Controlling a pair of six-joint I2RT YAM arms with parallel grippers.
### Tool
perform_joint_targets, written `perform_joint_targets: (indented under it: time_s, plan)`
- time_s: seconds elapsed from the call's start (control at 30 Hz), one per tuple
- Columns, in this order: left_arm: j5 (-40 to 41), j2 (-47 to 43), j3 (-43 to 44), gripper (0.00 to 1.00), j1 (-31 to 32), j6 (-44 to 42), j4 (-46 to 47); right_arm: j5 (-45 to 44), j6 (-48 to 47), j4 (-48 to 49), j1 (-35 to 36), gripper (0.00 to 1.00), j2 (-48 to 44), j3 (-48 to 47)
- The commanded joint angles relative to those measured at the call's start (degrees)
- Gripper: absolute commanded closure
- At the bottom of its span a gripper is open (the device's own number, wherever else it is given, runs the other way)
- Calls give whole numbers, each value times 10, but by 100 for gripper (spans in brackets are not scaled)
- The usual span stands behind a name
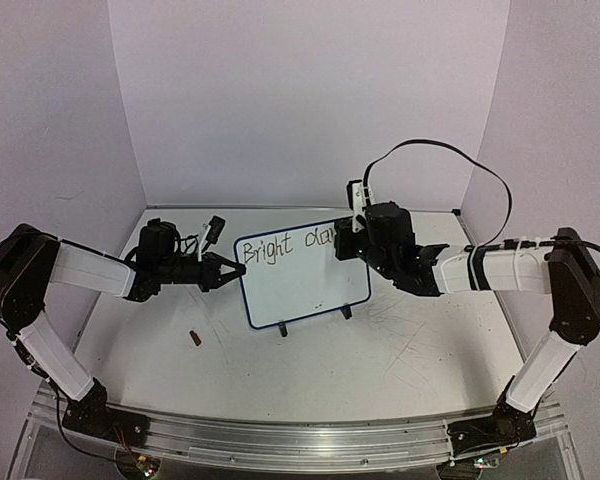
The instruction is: Write a sentence on the whiteboard
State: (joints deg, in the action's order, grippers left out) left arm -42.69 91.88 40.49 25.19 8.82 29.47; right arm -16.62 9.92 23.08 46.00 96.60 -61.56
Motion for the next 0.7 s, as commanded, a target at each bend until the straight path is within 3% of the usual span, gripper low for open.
perform_joint_targets:
  time_s: [0.0,0.67]
  plan:
    - [50,-12,17,100,-3,-48,-3,-2,14,-1,-2,100,-4,12]
    - [50,-13,16,100,-3,-49,-4,-57,-28,9,-3,100,-11,-15]
